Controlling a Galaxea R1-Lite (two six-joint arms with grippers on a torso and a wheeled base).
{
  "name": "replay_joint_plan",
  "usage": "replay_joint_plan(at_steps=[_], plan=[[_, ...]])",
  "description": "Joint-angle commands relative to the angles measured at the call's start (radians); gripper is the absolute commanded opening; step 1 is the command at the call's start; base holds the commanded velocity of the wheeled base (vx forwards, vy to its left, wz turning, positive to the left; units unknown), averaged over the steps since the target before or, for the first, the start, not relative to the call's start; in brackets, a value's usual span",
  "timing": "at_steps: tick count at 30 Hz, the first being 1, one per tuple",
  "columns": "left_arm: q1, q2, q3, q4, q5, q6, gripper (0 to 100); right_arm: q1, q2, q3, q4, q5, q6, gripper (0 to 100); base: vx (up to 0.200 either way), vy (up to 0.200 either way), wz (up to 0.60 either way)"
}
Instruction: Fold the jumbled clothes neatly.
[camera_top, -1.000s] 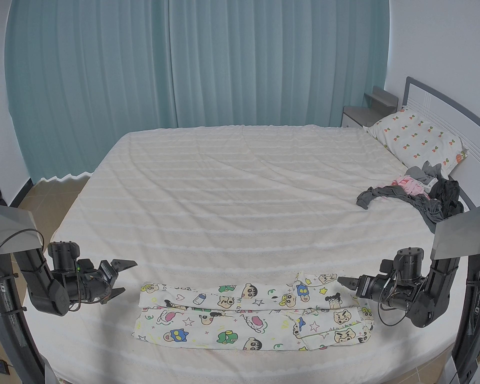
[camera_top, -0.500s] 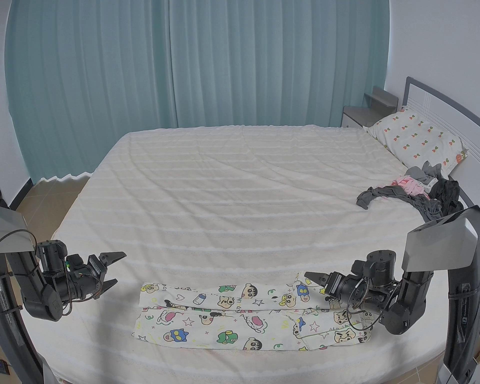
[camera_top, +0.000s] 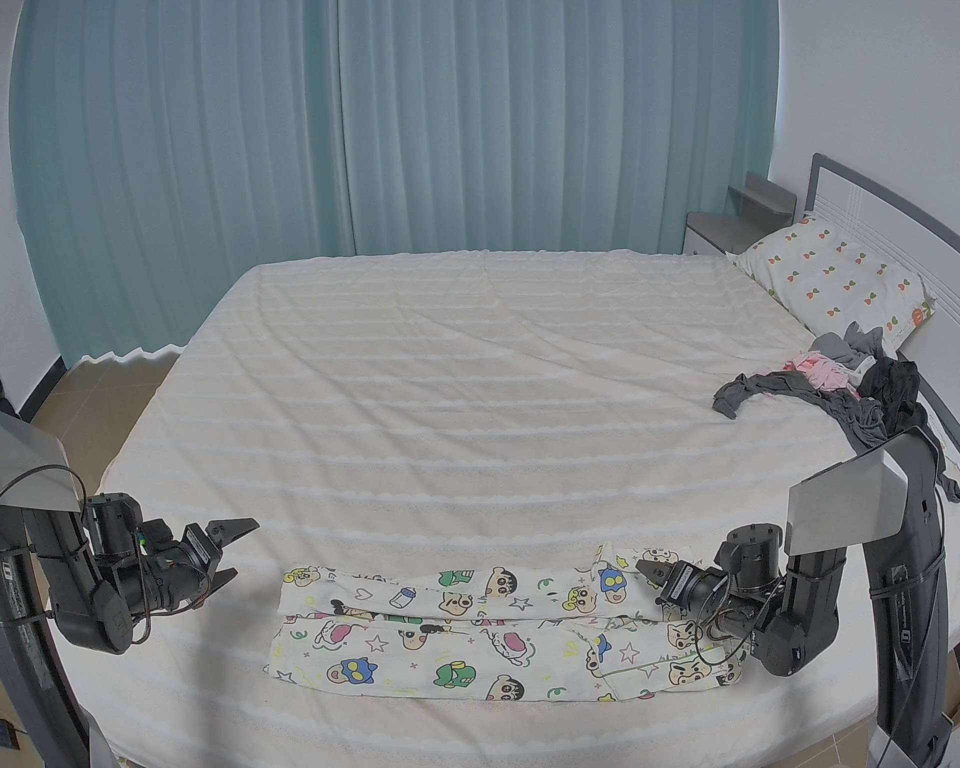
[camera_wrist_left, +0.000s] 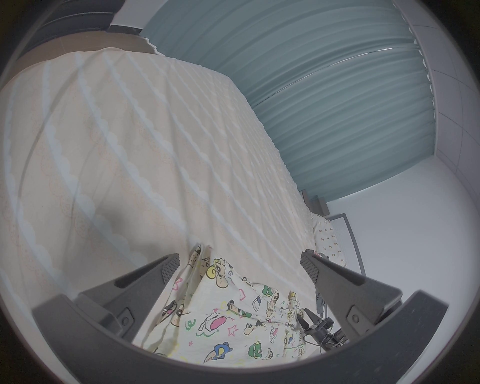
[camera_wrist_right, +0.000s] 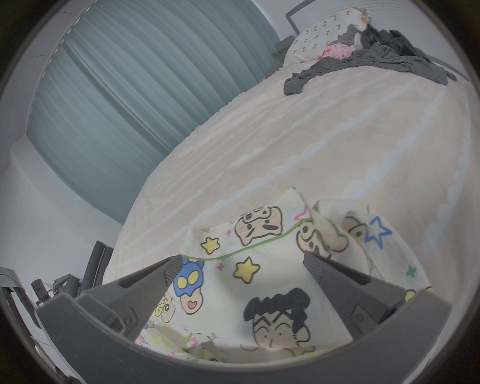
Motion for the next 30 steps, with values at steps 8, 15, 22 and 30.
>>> replay_joint_plan(at_steps=[8,15,22,30], plan=[[-0.065,0.056,-0.050,0.002,0.126,0.032,100,-0.019,-0.052,0.058,-0.074,-0.047,0.077,100,0.000,0.000,0.00],[-0.156,0.098,-0.165,0.118,0.192,0.158,100,-0.014,-0.044,0.054,-0.072,-0.046,0.134,100,0.000,0.000,0.00],[-0.194,0.101,-0.219,0.304,0.192,0.345,100,-0.010,-0.037,0.054,-0.072,-0.046,0.126,100,0.000,0.000,0.00],[-0.197,0.099,-0.248,0.348,0.190,0.357,100,-0.002,-0.037,0.054,-0.072,-0.047,0.120,100,0.000,0.000,0.00]])
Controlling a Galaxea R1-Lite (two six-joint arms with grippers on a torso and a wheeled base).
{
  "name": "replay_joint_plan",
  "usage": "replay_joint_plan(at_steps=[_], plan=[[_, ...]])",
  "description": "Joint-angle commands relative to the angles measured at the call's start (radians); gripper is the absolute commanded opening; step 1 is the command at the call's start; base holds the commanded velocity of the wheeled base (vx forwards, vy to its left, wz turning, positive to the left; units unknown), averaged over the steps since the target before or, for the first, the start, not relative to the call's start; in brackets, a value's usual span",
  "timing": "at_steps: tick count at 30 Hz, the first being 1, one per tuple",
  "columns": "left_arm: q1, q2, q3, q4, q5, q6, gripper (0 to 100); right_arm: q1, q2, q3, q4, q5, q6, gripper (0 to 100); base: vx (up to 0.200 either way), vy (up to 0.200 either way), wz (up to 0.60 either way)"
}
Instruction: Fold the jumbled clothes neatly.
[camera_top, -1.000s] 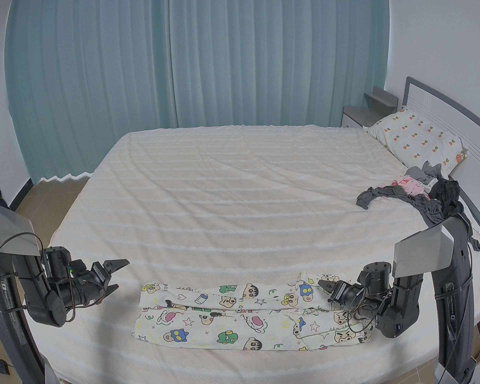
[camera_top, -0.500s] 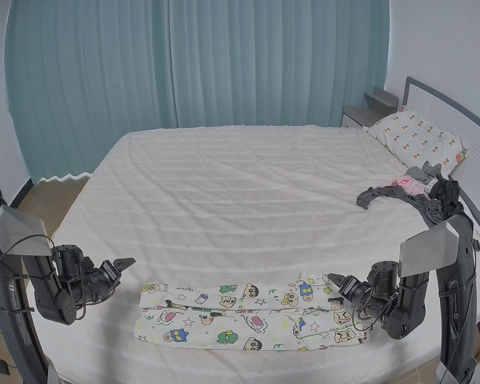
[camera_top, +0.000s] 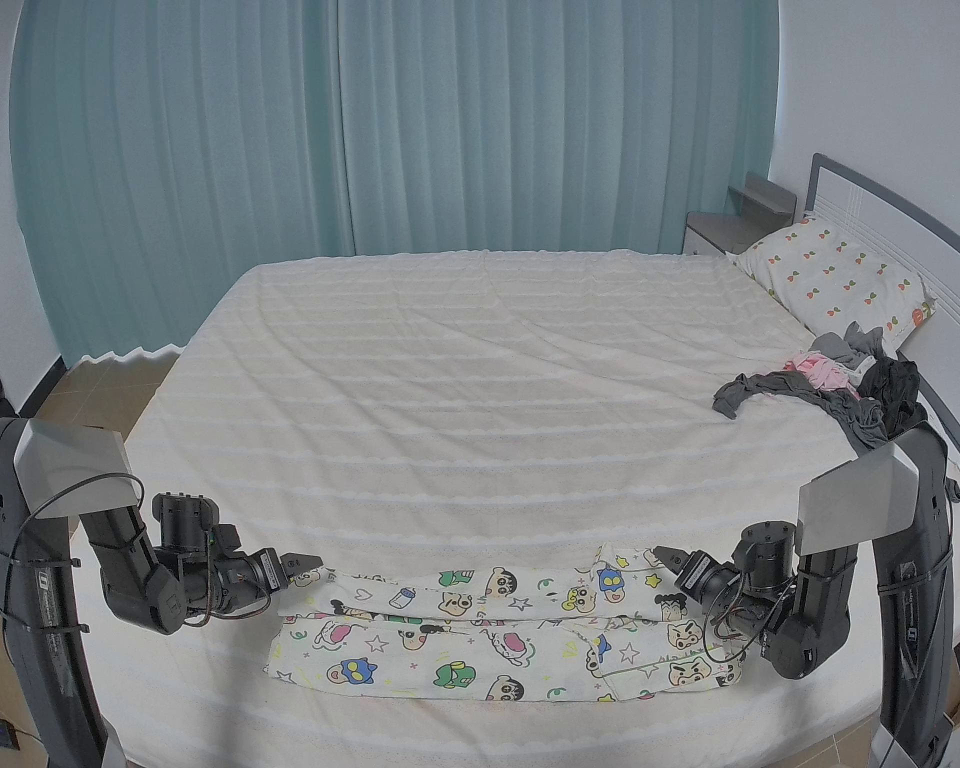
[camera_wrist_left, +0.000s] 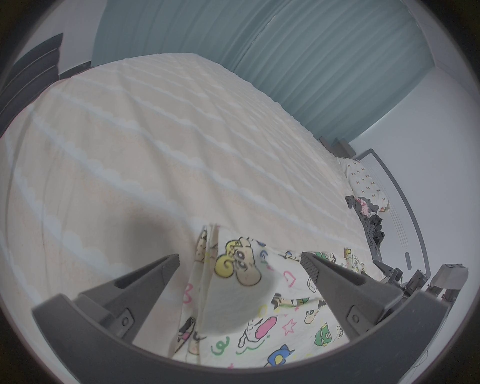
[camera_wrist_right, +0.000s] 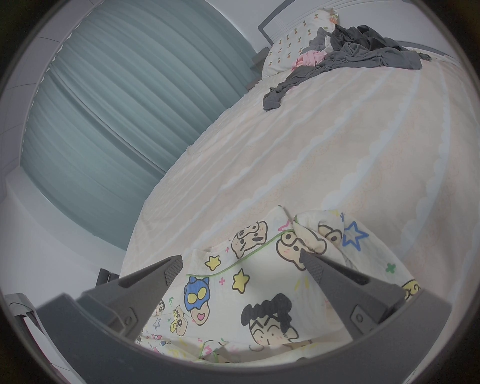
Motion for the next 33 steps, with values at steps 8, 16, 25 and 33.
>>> replay_joint_plan(at_steps=[8,16,25,33], plan=[[-0.032,0.002,0.004,0.000,-0.001,0.000,0,0.001,0.014,-0.002,-0.012,0.000,-0.013,100,0.000,0.000,0.00],[-0.026,-0.007,0.001,-0.002,-0.001,0.000,0,0.003,0.020,-0.003,-0.012,0.000,-0.018,100,0.000,0.000,0.00],[-0.023,-0.063,-0.041,-0.008,-0.001,0.000,0,0.004,0.034,-0.003,-0.012,0.002,-0.037,100,0.000,0.000,0.00],[-0.023,-0.062,-0.119,-0.010,-0.001,0.000,0,0.015,0.061,-0.014,-0.012,0.002,-0.051,100,0.000,0.000,0.00]])
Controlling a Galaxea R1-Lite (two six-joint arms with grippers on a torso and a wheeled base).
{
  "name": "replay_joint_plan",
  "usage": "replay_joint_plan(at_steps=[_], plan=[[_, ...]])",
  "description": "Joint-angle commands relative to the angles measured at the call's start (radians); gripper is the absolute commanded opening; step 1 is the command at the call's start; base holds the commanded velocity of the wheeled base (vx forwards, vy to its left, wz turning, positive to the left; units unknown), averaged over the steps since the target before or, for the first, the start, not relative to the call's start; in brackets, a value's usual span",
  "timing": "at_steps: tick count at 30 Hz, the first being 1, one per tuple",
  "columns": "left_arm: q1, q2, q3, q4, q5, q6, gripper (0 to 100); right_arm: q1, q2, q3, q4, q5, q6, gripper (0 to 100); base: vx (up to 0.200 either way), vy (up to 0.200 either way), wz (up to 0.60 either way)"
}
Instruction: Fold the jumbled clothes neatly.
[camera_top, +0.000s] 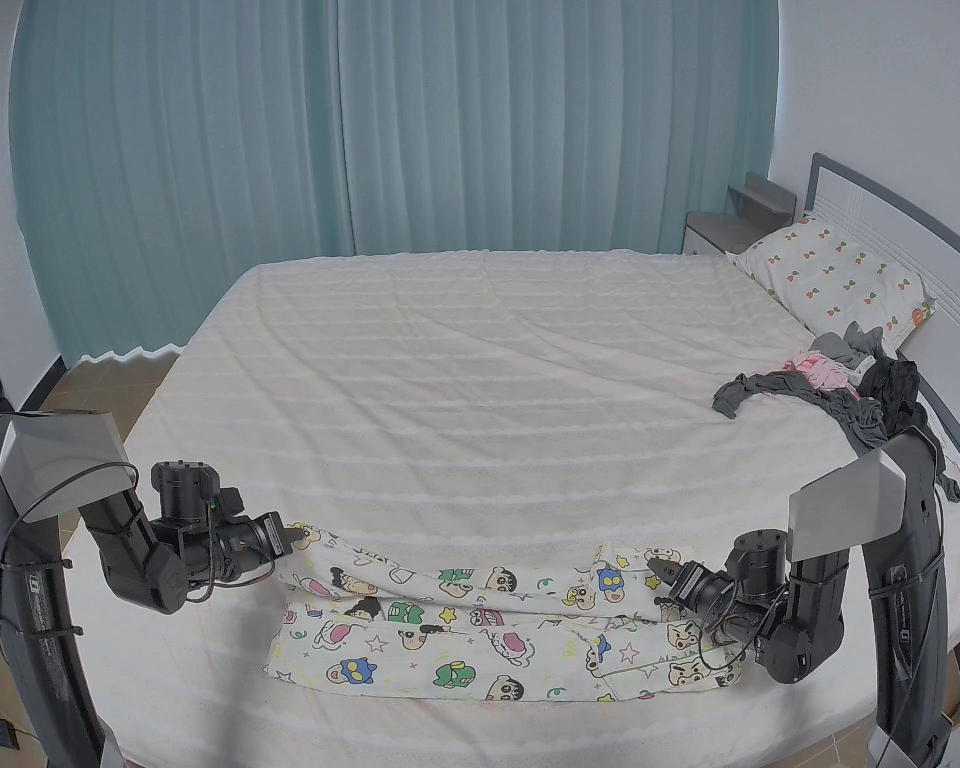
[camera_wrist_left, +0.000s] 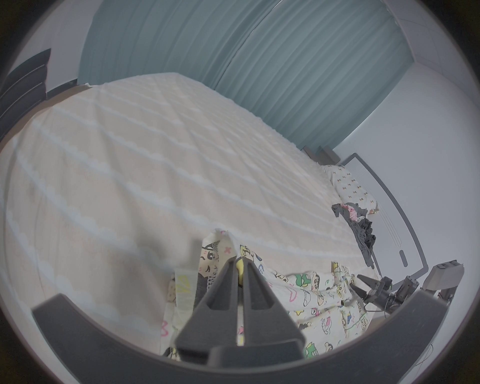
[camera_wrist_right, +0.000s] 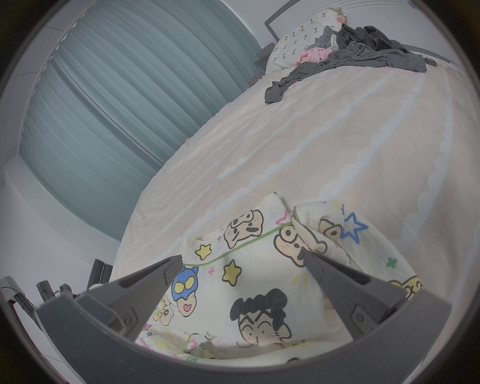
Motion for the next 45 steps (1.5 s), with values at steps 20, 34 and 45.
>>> replay_joint_plan(at_steps=[20,34,45], plan=[[-0.005,0.116,-0.101,-0.260,-0.011,-0.002,0,0.006,0.032,-0.005,-0.012,0.003,-0.010,100,0.000,0.000,0.00],[0.017,0.130,0.002,-0.312,-0.038,0.048,0,0.006,0.034,-0.005,-0.010,0.005,-0.010,100,0.000,0.000,0.00],[0.044,0.180,0.137,-0.357,-0.044,0.157,0,0.012,0.034,-0.001,-0.012,0.005,-0.011,100,0.000,0.000,0.00]])
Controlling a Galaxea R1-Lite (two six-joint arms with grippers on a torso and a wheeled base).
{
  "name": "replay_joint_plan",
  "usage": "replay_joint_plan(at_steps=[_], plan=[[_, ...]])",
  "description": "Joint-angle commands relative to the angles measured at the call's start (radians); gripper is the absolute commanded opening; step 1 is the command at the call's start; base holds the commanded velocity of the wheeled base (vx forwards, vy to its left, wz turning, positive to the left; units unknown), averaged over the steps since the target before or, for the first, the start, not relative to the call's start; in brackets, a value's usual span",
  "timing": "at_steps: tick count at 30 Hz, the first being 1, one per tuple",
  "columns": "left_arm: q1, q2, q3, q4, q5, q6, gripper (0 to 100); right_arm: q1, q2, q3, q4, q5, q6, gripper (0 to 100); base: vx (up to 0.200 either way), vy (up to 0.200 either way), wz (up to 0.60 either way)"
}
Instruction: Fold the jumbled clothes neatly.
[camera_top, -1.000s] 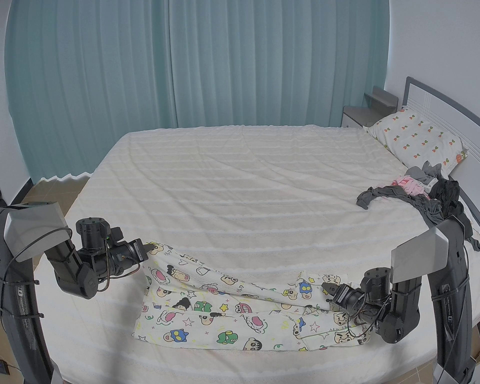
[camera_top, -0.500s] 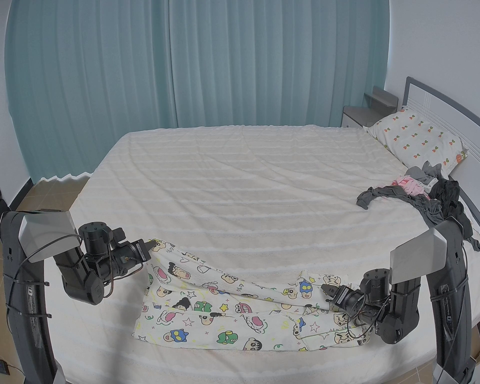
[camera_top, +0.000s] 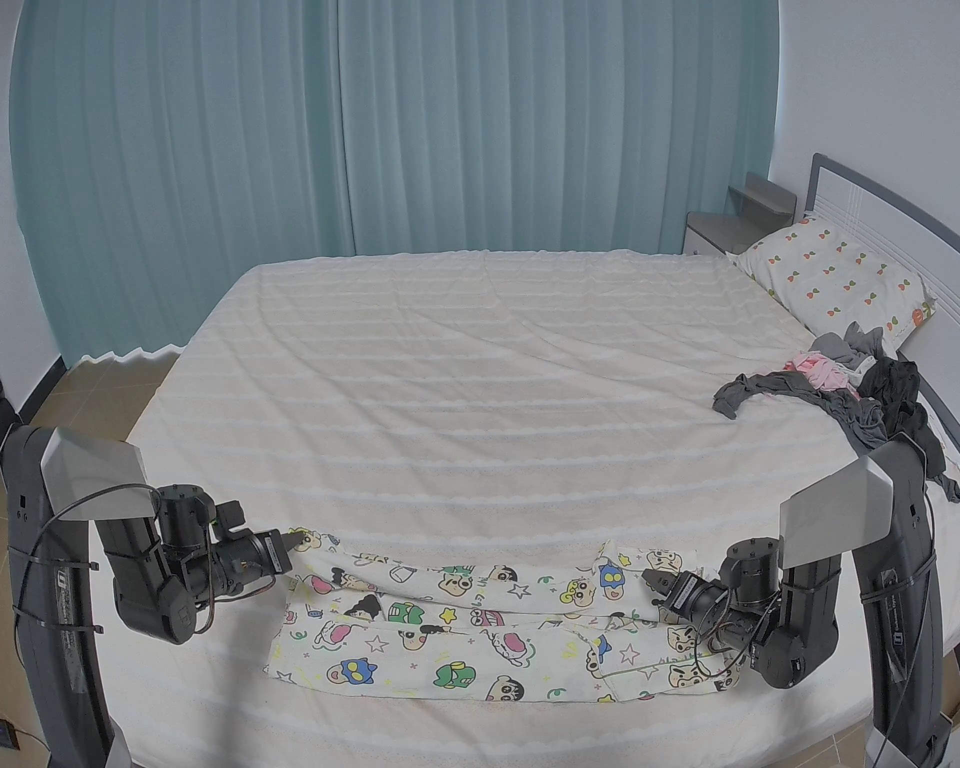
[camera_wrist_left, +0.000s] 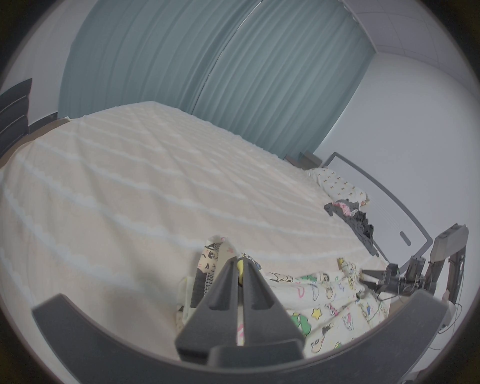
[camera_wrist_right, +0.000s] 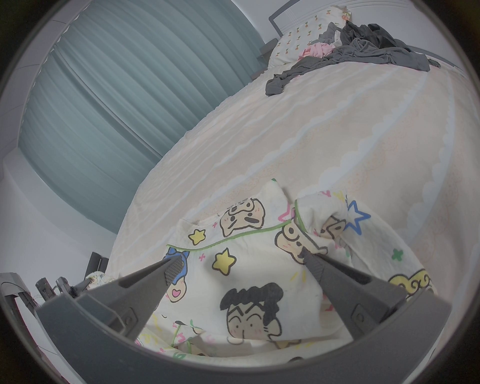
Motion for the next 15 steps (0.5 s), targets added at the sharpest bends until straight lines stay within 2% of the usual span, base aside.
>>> replay_joint_plan(at_steps=[1,7,15], plan=[[0.016,0.037,0.034,0.000,0.001,0.044,0,0.004,0.002,0.004,-0.010,0.000,0.000,100,0.000,0.000,0.00],[0.020,0.074,0.059,0.008,0.019,0.145,0,0.006,0.005,0.007,-0.012,0.000,-0.013,100,0.000,0.000,0.00],[0.012,0.089,0.077,0.014,0.095,0.246,0,0.006,0.006,0.007,-0.010,0.000,-0.014,100,0.000,0.000,0.00]])
